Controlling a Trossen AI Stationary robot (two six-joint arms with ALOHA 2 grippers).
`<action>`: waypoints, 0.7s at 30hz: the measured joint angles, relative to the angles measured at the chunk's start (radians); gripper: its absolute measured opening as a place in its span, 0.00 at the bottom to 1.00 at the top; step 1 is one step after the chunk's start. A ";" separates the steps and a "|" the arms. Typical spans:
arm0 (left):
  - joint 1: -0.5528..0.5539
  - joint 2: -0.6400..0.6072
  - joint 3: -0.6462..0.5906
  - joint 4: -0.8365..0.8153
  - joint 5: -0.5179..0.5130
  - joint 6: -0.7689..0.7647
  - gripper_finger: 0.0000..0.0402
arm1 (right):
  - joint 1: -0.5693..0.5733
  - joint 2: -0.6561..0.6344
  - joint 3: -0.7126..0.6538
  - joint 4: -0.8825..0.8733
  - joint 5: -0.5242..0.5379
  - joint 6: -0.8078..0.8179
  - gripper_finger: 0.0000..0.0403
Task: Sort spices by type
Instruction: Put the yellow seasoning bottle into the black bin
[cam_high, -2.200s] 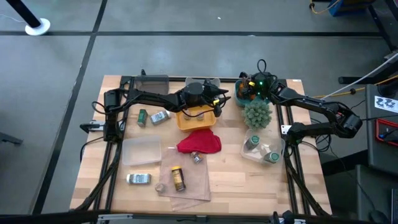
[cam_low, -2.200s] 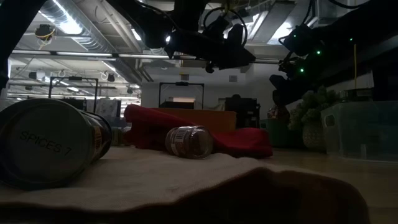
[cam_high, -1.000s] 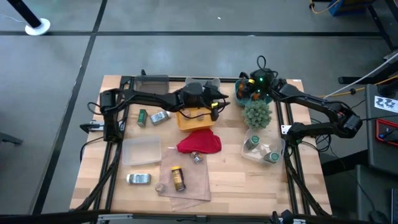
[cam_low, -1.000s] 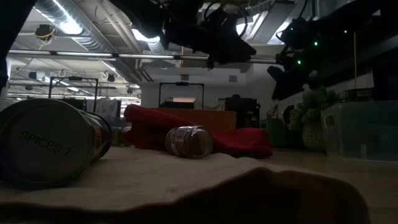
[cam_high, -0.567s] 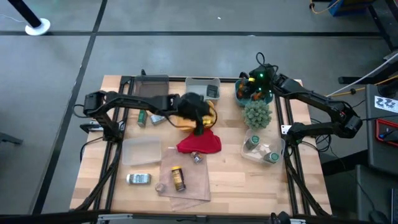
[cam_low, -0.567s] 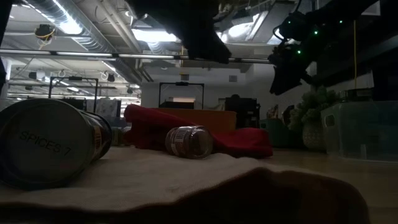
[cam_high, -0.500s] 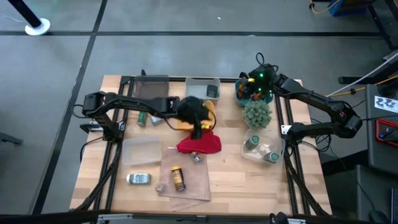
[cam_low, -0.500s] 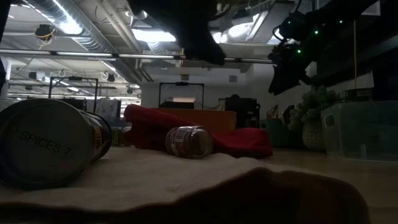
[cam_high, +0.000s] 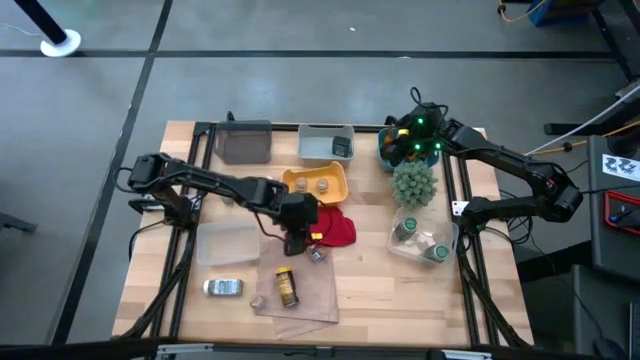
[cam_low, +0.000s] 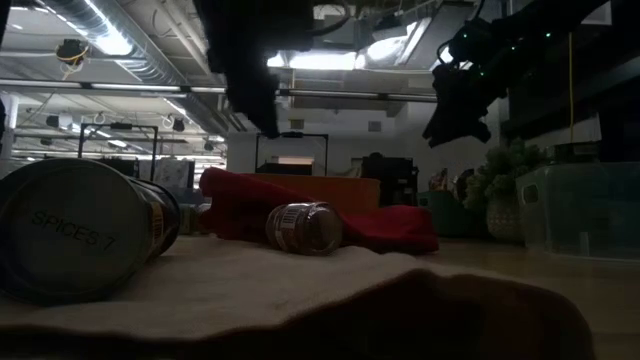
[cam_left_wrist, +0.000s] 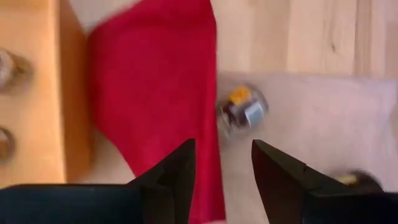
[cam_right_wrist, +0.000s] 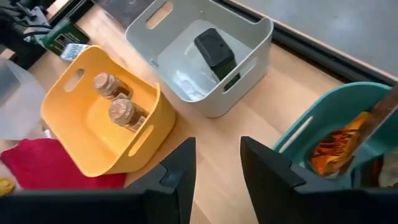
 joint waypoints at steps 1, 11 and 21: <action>-0.012 0.000 -0.006 -0.002 0.000 -0.004 0.35 | 0.000 0.000 0.000 0.000 -0.011 0.001 0.31; -0.129 0.005 -0.032 -0.009 0.001 -0.240 0.35 | 0.000 0.000 0.000 0.000 -0.081 0.001 0.31; -0.235 0.005 -0.032 -0.102 0.065 -0.793 0.35 | 0.000 0.000 0.000 -0.001 -0.082 0.001 0.31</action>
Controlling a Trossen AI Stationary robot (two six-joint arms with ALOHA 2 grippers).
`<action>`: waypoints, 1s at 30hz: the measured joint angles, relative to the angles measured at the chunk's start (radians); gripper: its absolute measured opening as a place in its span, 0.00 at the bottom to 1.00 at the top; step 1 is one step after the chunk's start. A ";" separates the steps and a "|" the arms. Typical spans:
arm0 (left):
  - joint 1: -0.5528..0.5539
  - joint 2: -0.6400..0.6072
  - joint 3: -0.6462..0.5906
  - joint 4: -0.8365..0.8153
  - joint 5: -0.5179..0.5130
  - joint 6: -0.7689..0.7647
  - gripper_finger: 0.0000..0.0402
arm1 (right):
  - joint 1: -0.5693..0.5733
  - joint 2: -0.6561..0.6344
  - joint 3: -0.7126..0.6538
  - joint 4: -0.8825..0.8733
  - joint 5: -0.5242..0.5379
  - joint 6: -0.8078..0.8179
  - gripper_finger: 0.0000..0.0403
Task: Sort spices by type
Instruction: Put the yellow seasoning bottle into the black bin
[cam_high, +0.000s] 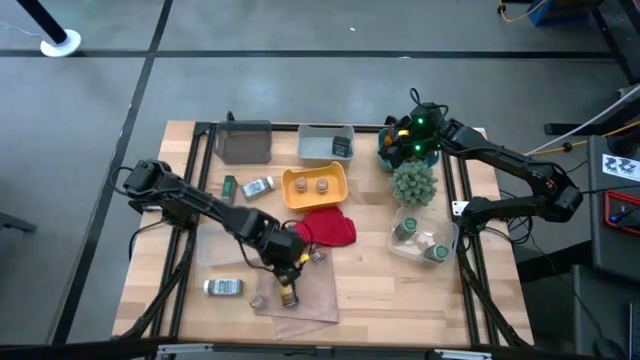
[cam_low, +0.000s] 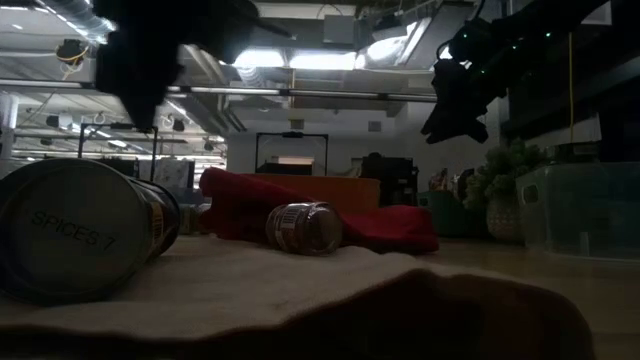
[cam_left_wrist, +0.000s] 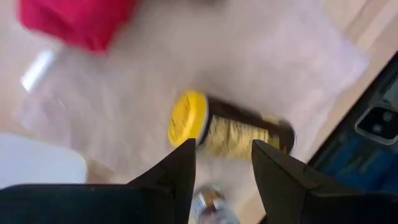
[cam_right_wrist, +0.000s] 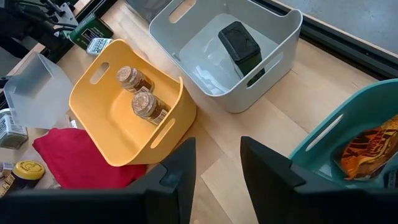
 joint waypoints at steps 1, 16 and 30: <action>-0.015 0.000 0.000 -0.003 0.000 -0.020 0.35 | 0.000 0.000 0.000 0.000 0.000 0.000 0.31; -0.074 0.000 -0.063 0.012 0.051 -0.390 0.35 | 0.000 0.000 0.000 -0.019 -0.070 0.000 0.31; -0.073 0.002 -0.121 0.047 0.080 -0.448 0.35 | 0.000 0.000 0.000 -0.062 -0.071 0.000 0.31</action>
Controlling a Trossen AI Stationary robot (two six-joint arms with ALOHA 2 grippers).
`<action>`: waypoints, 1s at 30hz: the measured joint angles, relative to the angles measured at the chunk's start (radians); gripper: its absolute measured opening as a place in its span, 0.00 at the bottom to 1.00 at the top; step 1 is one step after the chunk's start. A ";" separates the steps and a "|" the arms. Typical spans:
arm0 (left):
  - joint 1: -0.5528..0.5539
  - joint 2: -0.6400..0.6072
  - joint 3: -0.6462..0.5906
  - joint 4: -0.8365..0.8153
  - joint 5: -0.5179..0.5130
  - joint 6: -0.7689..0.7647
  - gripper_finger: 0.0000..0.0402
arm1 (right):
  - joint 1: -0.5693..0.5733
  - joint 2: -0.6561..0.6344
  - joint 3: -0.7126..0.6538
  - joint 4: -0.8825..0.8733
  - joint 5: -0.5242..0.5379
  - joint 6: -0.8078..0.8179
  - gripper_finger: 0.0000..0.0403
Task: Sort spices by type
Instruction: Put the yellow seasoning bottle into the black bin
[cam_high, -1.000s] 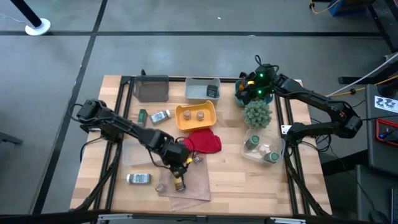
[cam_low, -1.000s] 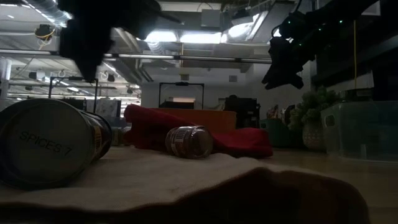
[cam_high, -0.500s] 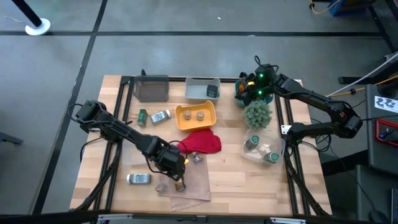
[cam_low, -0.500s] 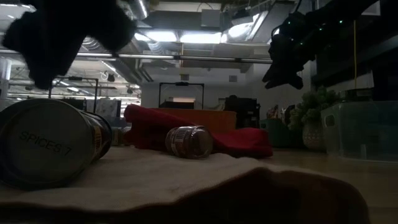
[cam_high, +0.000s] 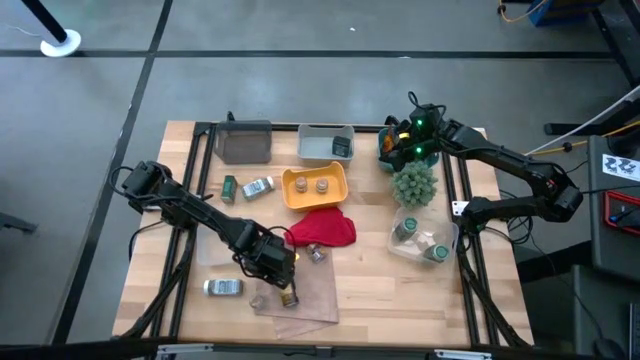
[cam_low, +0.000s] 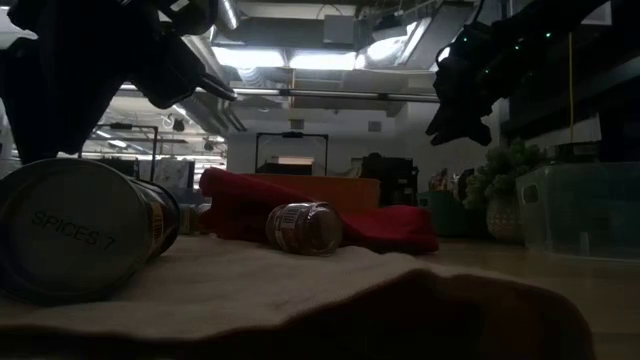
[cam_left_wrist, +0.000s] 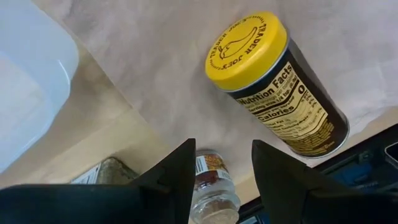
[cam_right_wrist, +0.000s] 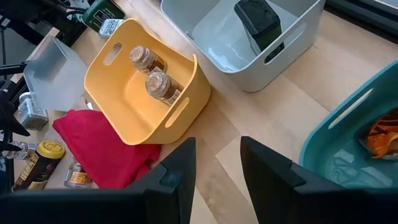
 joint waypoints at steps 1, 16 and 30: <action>0.003 0.000 0.000 0.001 0.001 -0.002 0.35 | 0.000 0.000 0.000 0.000 0.000 0.000 0.31; 0.040 0.002 -0.018 0.107 0.098 -0.092 0.35 | 0.000 0.000 0.000 -0.017 0.000 0.000 0.31; 0.040 0.002 -0.018 0.112 0.073 -0.125 0.47 | 0.000 0.000 0.000 -0.051 0.000 0.000 0.31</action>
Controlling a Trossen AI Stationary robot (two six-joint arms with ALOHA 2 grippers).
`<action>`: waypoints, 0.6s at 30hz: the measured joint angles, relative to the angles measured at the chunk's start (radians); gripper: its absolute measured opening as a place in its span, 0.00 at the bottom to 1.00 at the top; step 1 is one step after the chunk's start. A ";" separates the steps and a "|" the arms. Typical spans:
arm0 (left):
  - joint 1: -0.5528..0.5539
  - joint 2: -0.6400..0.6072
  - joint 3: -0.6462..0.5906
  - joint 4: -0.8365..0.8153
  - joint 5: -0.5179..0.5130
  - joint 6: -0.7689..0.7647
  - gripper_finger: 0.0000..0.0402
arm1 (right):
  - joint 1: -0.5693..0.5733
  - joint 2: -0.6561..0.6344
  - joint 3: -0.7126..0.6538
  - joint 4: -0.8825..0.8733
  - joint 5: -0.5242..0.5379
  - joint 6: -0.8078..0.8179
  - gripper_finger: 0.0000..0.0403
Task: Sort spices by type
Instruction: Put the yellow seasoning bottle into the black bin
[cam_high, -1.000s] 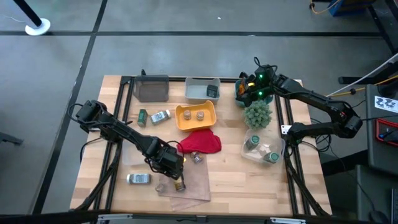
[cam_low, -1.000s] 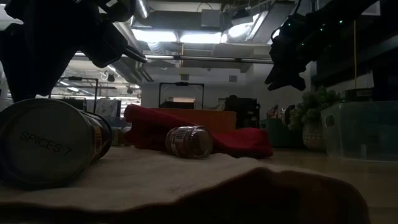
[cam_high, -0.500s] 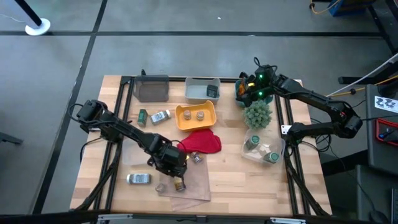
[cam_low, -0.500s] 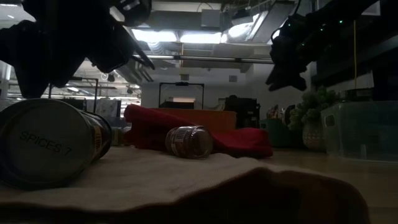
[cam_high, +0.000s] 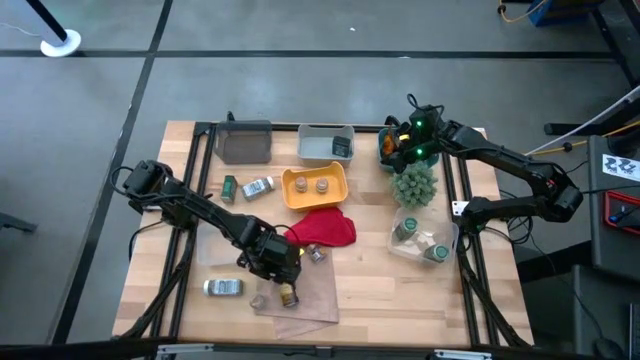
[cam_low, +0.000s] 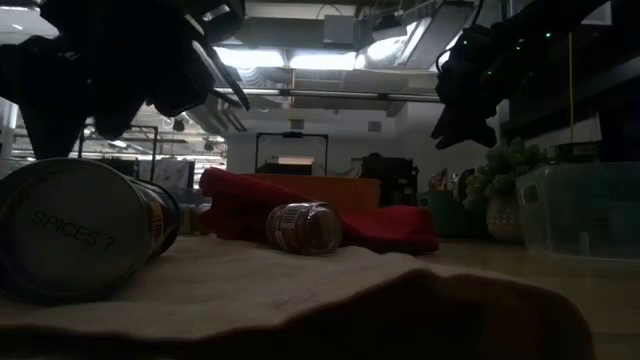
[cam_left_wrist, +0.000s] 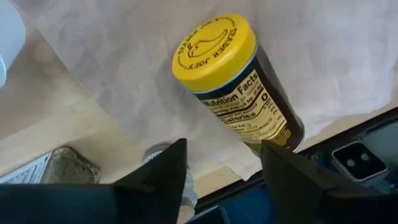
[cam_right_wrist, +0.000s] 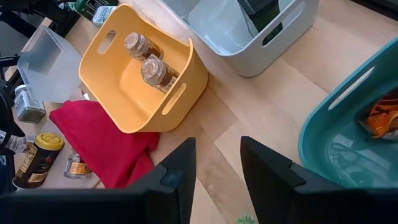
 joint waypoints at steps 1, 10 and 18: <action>0.000 0.000 0.000 0.000 0.000 -0.020 0.50 | 0.000 0.000 0.000 0.000 0.000 0.000 0.31; -0.019 0.000 0.000 0.000 -0.117 -0.256 0.58 | 0.000 0.000 0.000 0.000 0.000 -0.003 0.31; -0.036 0.018 0.000 0.069 -0.180 -0.423 0.59 | 0.000 0.000 0.000 0.001 0.000 -0.005 0.31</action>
